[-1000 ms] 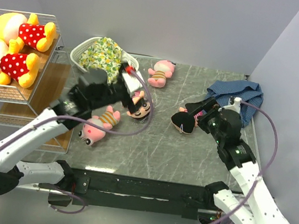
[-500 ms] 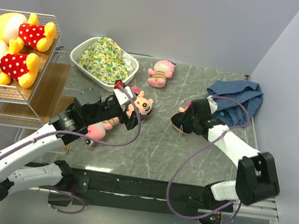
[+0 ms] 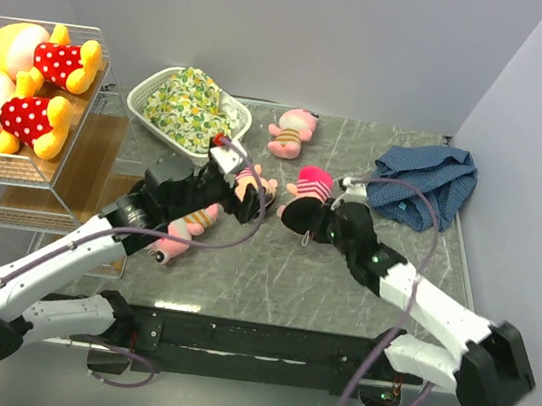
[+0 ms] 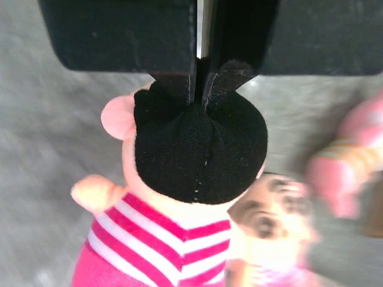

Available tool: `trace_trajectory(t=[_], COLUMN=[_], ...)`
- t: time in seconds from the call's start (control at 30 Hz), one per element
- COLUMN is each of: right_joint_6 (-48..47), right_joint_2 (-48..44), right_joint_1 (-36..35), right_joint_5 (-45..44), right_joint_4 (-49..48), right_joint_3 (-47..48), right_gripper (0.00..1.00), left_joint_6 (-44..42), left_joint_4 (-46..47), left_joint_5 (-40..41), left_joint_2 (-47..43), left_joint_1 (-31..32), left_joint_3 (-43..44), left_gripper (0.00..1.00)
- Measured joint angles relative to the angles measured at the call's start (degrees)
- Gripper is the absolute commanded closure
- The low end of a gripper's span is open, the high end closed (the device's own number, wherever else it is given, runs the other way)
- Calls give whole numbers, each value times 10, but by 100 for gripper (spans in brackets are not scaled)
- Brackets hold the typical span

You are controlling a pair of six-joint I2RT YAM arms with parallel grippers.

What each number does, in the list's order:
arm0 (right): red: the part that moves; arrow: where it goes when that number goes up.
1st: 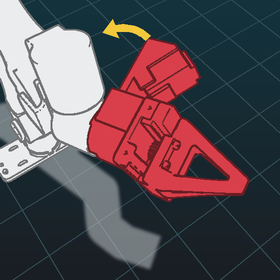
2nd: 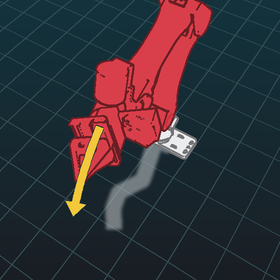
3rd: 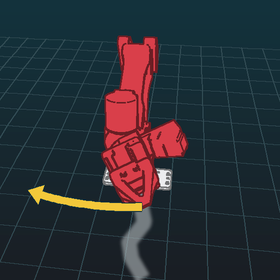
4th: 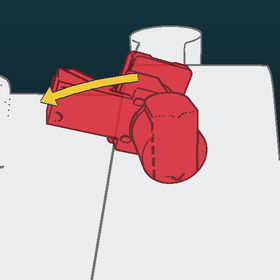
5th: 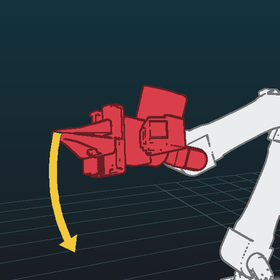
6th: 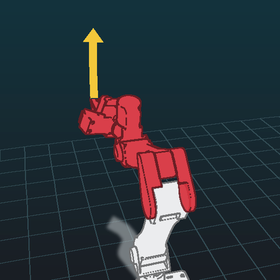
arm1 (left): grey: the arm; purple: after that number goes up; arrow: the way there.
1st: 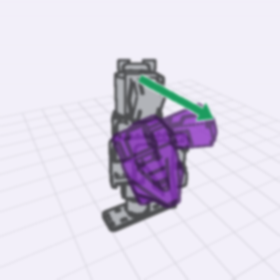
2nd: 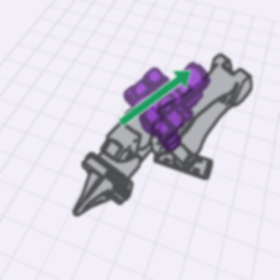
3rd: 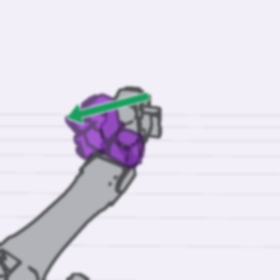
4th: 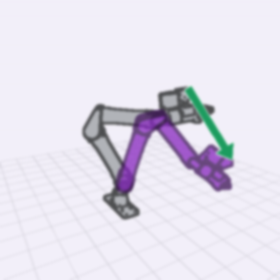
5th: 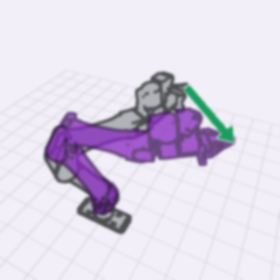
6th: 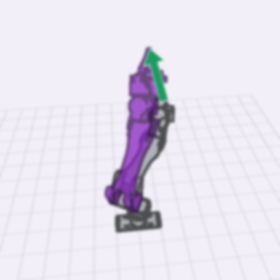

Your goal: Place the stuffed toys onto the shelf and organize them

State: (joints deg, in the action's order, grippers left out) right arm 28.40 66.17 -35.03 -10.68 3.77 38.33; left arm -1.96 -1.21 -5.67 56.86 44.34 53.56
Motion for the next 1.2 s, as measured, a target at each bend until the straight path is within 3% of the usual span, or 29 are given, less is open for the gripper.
trace_trajectory(t=[0.17, 0.4, 0.6, 0.83, 1.2], right_joint_6=[-66, -157, -227, -308, -386], right_joint_2=[-112, -176, -228, -276, -286], right_joint_1=[-15, -15, -15, -27, -35], right_joint_5=[71, 192, 298, 375, 430], right_joint_4=[-179, -449, -571, -642, -653], right_joint_3=[-109, -263, -287, -295, -301], right_gripper=[100, 100, 100, 100, 100], left_joint_6=[60, 144, 205, 284, 359], left_joint_4=[-68, -152, -200, -235, -222], left_joint_5=[-5, -7, -32, -90, -181], left_joint_2=[57, 65, 65, 78, 95], left_joint_1=[0, 0, 0, 0, 0], left_joint_3=[117, 277, 341, 327, 289], left_gripper=[10, 10, 17, 18, 36])
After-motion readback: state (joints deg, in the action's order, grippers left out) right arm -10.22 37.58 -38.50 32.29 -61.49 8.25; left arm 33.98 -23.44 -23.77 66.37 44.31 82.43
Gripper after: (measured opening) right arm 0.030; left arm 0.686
